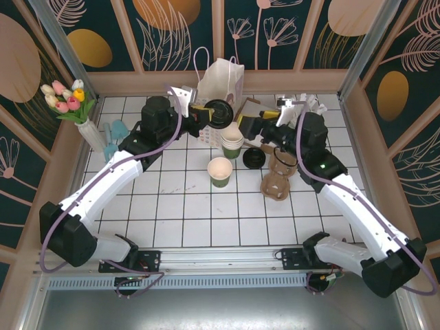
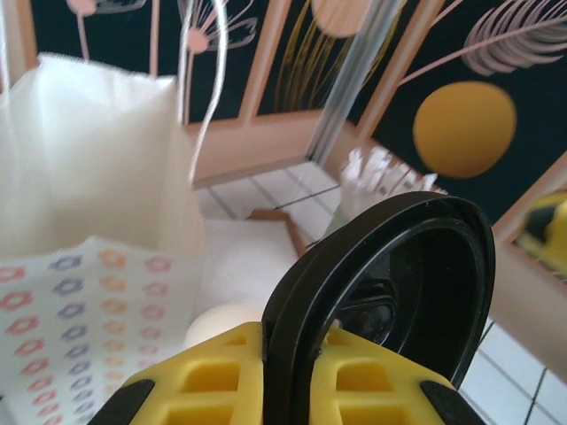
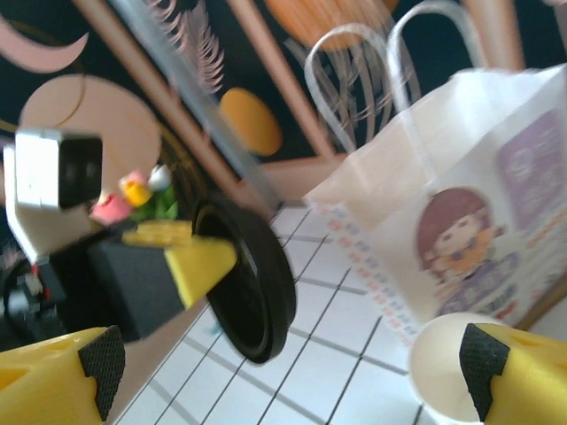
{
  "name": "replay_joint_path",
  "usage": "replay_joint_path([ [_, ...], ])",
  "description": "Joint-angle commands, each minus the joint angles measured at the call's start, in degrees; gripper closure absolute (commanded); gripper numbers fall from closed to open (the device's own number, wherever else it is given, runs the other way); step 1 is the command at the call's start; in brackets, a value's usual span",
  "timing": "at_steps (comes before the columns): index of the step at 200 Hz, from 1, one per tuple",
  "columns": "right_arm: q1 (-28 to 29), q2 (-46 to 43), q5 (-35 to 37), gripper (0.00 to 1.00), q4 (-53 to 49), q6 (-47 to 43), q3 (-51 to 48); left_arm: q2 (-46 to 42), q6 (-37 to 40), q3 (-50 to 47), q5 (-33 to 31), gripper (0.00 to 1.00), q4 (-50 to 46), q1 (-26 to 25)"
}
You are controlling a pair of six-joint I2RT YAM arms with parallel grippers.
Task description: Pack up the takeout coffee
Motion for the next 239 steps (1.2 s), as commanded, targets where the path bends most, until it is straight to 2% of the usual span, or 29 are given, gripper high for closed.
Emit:
replay_joint_path([
  [1,-0.26,1.31,-8.89,0.01,3.06,0.87,2.14,-0.77,-2.86,-0.30,4.68,1.00,6.26,-0.19],
  [23,-0.47,2.91,-9.58,0.06,4.79,0.21,3.36,-1.23,-4.16,-0.94,6.56,1.00,8.53,-0.13],
  [41,-0.47,5.36,-13.68,0.17,4.92,-1.06,5.23,-1.43,-4.93,-0.72,7.28,1.00,8.73,-0.11],
  [57,-0.47,7.06,-13.97,0.28,4.45,-2.06,6.21,-1.77,-5.31,-1.00,7.79,1.00,9.61,-0.13],
  [85,-0.38,8.51,-14.88,0.34,7.20,-1.92,6.49,-1.93,-5.49,-0.97,8.92,1.00,10.03,-0.07],
  [135,-0.12,10.07,-16.20,0.54,8.67,-4.86,7.64,-1.79,-5.80,-1.15,10.14,1.00,10.26,-0.14],
  [184,0.32,11.06,-15.88,0.64,9.24,-6.40,8.63,-1.79,-6.02,-1.47,10.88,1.00,10.28,-0.18],
  [230,0.94,11.79,-13.68,0.83,5.41,-10.68,9.99,-2.35,-6.49,-1.99,11.61,1.00,10.84,-0.13],
  [239,0.94,11.72,-12.62,0.85,4.00,-12.30,10.44,-2.59,-6.46,-2.16,12.09,0.96,10.81,-0.19],
])
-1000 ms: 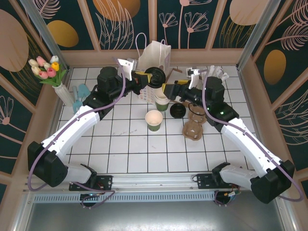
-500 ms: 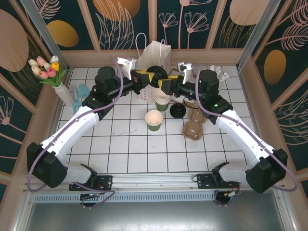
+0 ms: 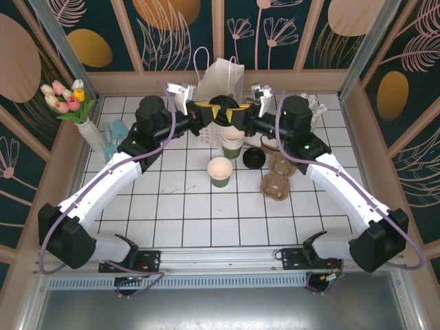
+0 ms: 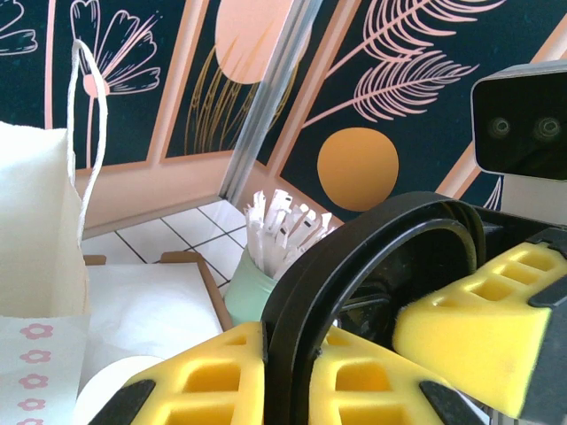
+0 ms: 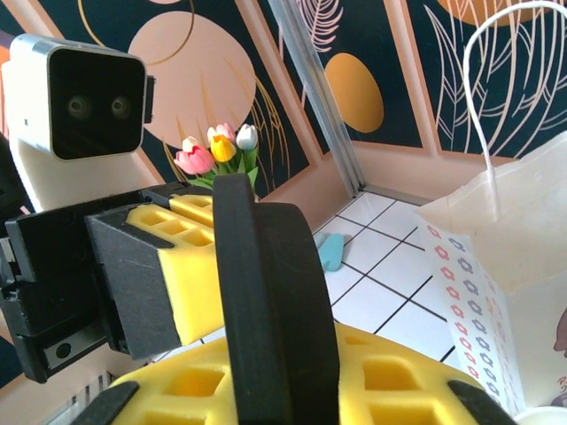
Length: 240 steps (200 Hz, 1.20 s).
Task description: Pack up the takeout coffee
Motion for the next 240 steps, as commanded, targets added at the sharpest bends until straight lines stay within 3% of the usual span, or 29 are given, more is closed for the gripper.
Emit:
replay_joint_path([
  [1,0.66,0.29,1.51,0.85,-1.74,-4.85,2.82,-1.67,-0.66,-0.92,2.80,0.95,2.26,-0.22],
  [15,0.66,0.14,3.66,0.88,-4.26,-8.28,4.17,-2.23,-0.10,-1.21,3.76,0.81,1.57,-0.19],
  [42,2.92,0.05,14.59,0.91,-11.37,-19.23,8.31,-6.21,3.87,-3.70,5.81,0.42,-2.61,-0.12],
  [68,5.96,0.05,24.83,0.93,-13.15,-30.75,9.49,-11.99,5.96,-8.47,6.33,0.18,-4.48,0.18],
  [87,8.51,0.11,30.23,0.94,-11.52,-38.52,9.12,-14.69,5.04,-9.64,2.78,0.02,-5.74,0.44],
  [130,13.81,-0.26,39.23,0.95,-5.37,-57.35,6.08,-18.51,0.35,-9.81,-4.91,0.02,-6.88,1.57],
  [154,16.46,-3.07,40.15,0.94,4.22,-70.75,-1.60,-18.02,-6.80,-4.12,-18.79,0.01,-15.46,3.01],
  [166,17.80,-4.44,39.17,0.97,11.30,-79.59,-6.69,-16.67,-8.74,-0.35,-21.63,0.02,-20.95,3.70],
  [208,19.52,-4.82,36.05,1.00,22.16,-102.90,-14.62,-14.60,-10.26,6.43,-19.34,0.02,-30.33,4.93],
  [240,19.84,-6.14,32.14,1.00,24.83,-116.29,-18.36,-10.66,-6.41,14.01,-16.11,0.02,-41.69,5.44],
])
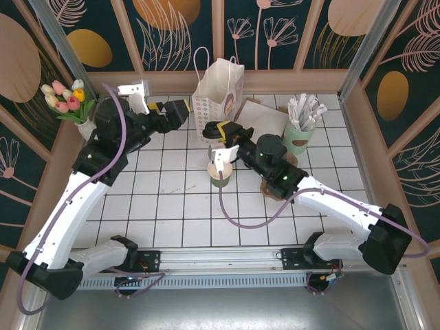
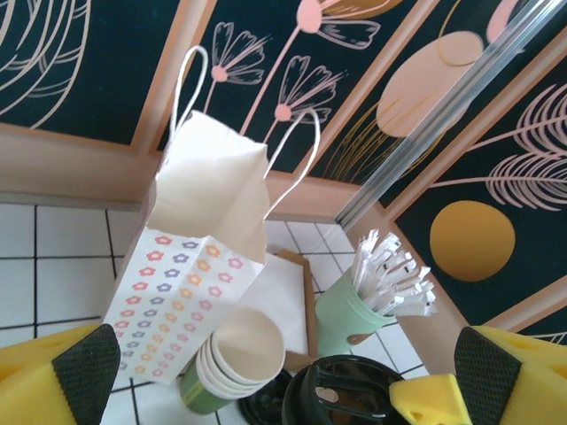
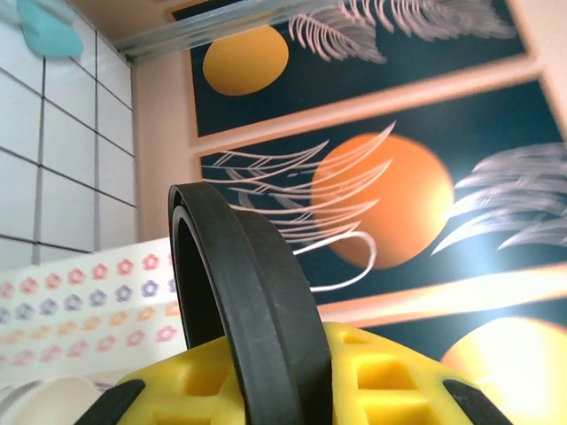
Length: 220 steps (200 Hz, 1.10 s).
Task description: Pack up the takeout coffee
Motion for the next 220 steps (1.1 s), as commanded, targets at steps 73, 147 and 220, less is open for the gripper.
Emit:
replay_joint_path([
  [73,0.93,-1.49,-13.49,1.00,3.31,-31.03,1.53,10.04,10.42,13.81,11.79,0.05,-26.31,0.53],
  [147,-1.15,-1.69,-24.23,1.00,0.18,-44.54,1.81,14.01,17.64,17.13,21.58,0.39,-32.89,0.53],
  [220,-2.67,-0.54,-27.40,1.00,3.04,-47.38,0.96,15.59,19.36,16.68,24.74,0.57,-34.47,0.53],
])
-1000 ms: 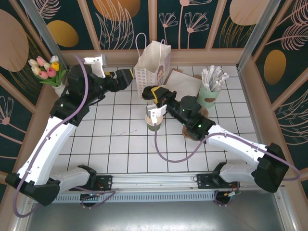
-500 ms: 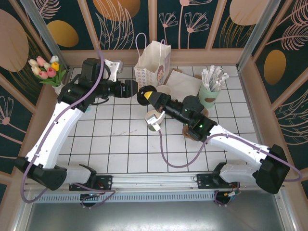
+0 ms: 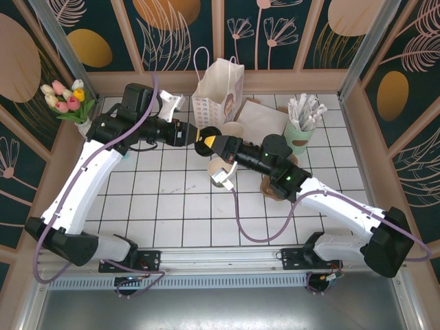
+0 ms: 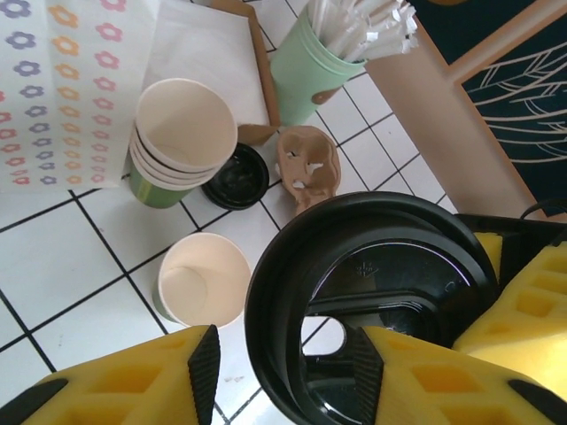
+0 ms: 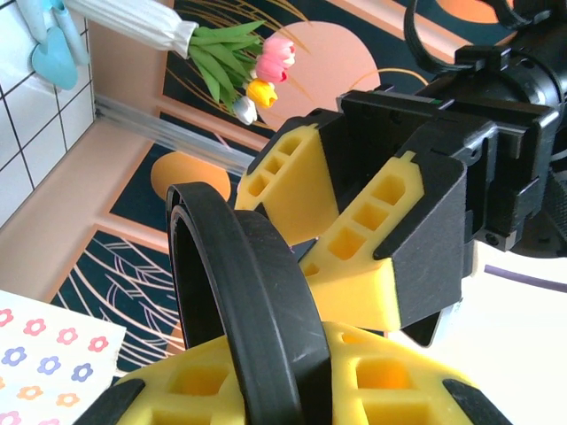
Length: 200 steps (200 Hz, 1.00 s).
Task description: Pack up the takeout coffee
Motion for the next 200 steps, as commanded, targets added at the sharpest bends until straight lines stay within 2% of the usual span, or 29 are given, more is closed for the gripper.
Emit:
replay_joint_path([
  [1,-0.79,0.64,-3.47,1.00,2.10,-14.01,1.26,0.96,1.75,1.00,1.75,0.57,-2.34,0.25],
  [35,-0.88,1.03,-4.34,1.00,2.65,-14.72,1.42,0.81,3.14,0.19,4.27,0.62,-2.85,0.29],
  [57,-1.06,1.06,-4.89,1.00,2.89,-15.10,1.34,0.13,3.74,-0.26,4.11,0.62,-2.83,0.25],
  [84,-1.06,1.22,-5.98,1.00,3.21,-15.80,1.33,0.93,4.06,-0.31,4.14,0.67,-3.62,0.23],
  [150,-1.14,1.54,-6.87,1.00,4.09,-16.99,1.67,1.68,5.32,-0.75,2.15,0.65,-4.79,0.25],
  [200,-1.06,2.41,-8.28,1.00,2.76,-19.25,2.36,2.62,5.30,-1.78,5.35,0.73,-3.51,0.18],
])
